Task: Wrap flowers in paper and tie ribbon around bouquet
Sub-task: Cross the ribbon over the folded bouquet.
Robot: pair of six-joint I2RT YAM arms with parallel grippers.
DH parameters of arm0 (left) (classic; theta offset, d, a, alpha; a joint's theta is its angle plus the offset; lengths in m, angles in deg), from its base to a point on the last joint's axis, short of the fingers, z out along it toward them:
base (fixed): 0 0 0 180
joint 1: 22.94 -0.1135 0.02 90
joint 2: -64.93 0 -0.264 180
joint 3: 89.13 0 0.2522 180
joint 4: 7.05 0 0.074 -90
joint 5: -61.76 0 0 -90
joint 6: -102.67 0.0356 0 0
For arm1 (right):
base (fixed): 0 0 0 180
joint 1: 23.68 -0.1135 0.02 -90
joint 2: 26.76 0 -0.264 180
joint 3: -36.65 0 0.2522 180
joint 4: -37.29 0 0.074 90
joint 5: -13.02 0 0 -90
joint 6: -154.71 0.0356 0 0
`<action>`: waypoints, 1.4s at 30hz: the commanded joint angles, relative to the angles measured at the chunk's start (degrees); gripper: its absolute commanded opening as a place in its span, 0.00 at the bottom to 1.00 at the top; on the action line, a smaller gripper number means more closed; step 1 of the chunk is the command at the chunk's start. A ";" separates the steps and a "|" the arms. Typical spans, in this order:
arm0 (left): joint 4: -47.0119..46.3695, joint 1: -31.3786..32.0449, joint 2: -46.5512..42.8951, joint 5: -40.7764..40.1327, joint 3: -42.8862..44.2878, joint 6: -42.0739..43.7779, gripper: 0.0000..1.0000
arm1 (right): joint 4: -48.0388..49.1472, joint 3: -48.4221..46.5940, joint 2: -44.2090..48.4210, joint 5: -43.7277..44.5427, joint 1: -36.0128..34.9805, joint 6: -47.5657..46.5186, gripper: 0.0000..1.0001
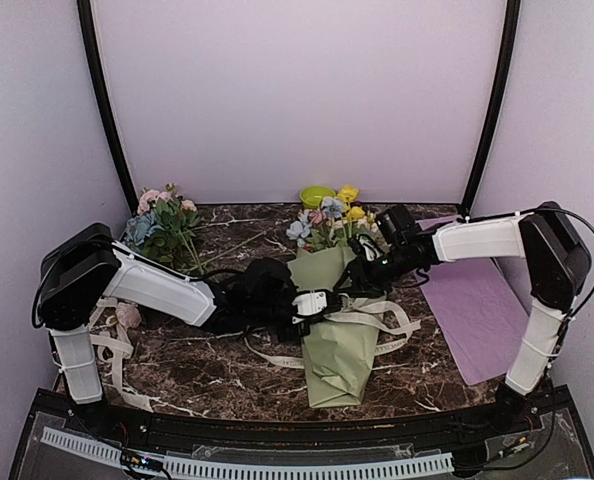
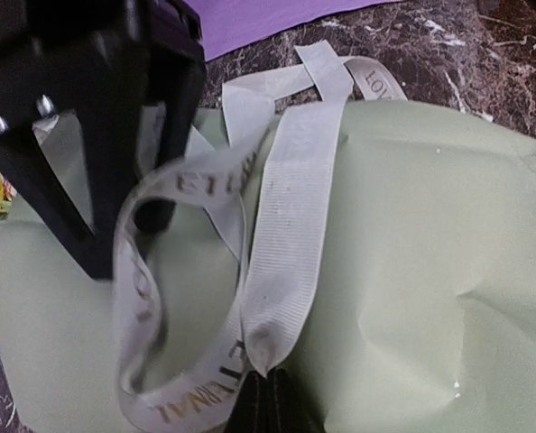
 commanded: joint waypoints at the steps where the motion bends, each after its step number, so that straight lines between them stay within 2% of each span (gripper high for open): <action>1: 0.13 0.25 -3.36 5.49 3.69 0.07 0.00 | 1.04 -0.94 -2.61 -2.34 -2.38 -1.47 0.44; 5: 0.71 0.25 -3.88 7.20 5.70 -1.08 0.00 | 2.01 -0.90 -3.45 -3.67 -3.19 -1.83 0.44; 12: 1.12 -0.17 -2.71 2.45 6.57 -2.16 0.00 | 3.91 0.86 -3.40 -5.93 -3.30 -1.23 0.43; 14: 3.72 -0.76 -1.41 0.41 7.80 -2.42 0.00 | 4.16 0.99 -3.25 -6.05 -3.23 -1.12 0.42; 16: 5.74 -1.31 -0.32 -1.32 9.16 -2.68 0.08 | 4.49 1.13 -3.02 -6.14 -3.26 -0.92 0.42; 19: 6.86 -1.60 -0.64 -0.42 8.65 -1.68 0.30 | 4.56 1.04 -2.92 -6.20 -3.28 -0.89 0.42; 24: 6.43 -1.68 -1.24 -2.34 7.81 -0.16 0.41 | 5.27 1.09 -2.97 -6.96 -3.28 -0.46 0.38; 26: 8.46 -1.81 -0.38 -3.30 8.86 0.10 0.42 | 5.36 1.17 -3.02 -7.06 -3.28 -0.36 0.38; 33: 10.44 -2.05 0.83 -1.55 9.13 -0.66 0.33 | 5.31 1.01 -2.70 -7.04 -3.28 -0.16 0.36; 36: 10.08 -2.04 0.94 -1.37 9.11 -1.16 0.20 | 5.66 0.84 -2.71 -7.05 -3.31 0.10 0.36; 39: 9.97 -2.04 0.94 -0.72 9.09 -1.37 0.12 | 5.64 0.74 -2.71 -7.02 -3.29 0.17 0.36; 42: 10.39 -2.04 0.94 0.05 9.00 -1.58 0.00 | 5.40 0.72 -2.42 -6.79 -3.29 0.18 0.36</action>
